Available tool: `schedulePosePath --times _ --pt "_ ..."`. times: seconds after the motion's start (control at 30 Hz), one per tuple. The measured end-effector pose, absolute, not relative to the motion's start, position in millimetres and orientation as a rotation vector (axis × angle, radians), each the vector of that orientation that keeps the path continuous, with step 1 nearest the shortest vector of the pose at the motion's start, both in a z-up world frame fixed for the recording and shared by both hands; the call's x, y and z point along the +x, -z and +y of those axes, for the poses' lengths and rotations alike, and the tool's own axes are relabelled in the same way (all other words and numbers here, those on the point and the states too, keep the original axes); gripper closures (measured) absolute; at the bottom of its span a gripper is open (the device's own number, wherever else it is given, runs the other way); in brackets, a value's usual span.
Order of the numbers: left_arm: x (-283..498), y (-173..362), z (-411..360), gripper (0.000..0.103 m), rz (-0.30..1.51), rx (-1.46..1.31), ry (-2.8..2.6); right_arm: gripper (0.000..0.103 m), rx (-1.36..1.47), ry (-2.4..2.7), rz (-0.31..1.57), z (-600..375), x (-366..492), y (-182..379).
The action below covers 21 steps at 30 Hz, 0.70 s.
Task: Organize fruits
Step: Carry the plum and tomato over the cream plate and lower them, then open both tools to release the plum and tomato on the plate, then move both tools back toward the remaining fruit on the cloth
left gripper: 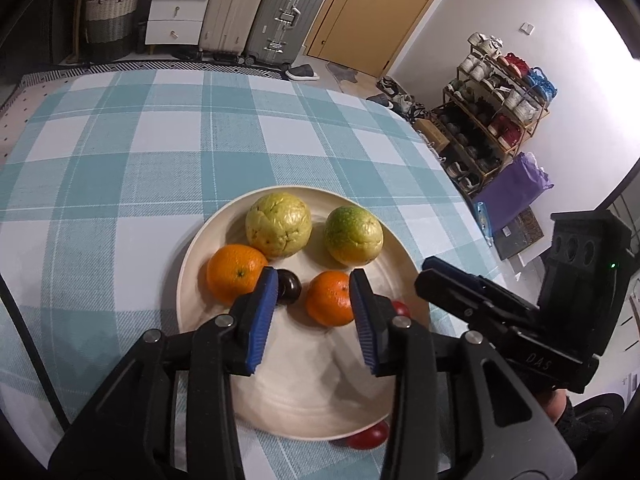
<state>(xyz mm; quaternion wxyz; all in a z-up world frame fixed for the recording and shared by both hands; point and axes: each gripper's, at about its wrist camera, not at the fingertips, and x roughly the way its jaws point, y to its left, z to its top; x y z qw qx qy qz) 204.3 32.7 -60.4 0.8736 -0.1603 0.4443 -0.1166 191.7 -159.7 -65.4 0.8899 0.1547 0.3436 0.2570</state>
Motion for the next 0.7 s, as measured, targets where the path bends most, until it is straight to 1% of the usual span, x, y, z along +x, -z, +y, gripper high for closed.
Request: schedulePosePath --times 0.03,0.1,0.17,0.2,0.23,0.27,0.33,0.4,0.47,0.53,0.6,0.7 --pt "201 60 32 0.067 0.928 -0.330 0.241 0.051 0.320 -0.532 0.713 -160 191 65" --pt "197 59 30 0.066 0.927 -0.323 0.232 0.047 0.317 -0.526 0.708 -161 188 64" --pt "191 58 27 0.065 0.929 -0.309 0.222 0.035 0.319 -0.520 0.700 -164 183 62" --pt "189 57 25 0.063 0.931 -0.301 0.219 0.033 0.318 -0.517 0.698 -164 181 60" --pt "186 56 23 0.060 0.933 -0.294 0.216 0.030 0.316 -0.513 0.693 -165 178 59" --pt "184 56 21 0.057 0.933 -0.289 0.213 0.029 0.314 -0.510 0.689 -165 176 58" --pt "177 53 17 0.044 0.932 -0.277 0.195 0.029 0.314 -0.508 0.684 -166 172 55" --pt "171 50 14 0.042 0.922 -0.265 0.188 0.027 0.312 -0.504 0.677 -167 167 53" --pt "165 47 11 0.040 0.915 -0.251 0.183 0.021 0.310 -0.501 0.669 -168 162 51" --pt "159 43 8 0.029 0.909 -0.239 0.167 0.020 0.305 -0.502 0.658 -169 156 48" --pt "153 39 7 0.023 0.898 -0.231 0.151 0.018 0.298 -0.500 0.653 -170 153 46" --pt "144 34 5 0.022 0.885 -0.224 0.138 0.015 0.300 -0.495 0.645 -173 145 44"
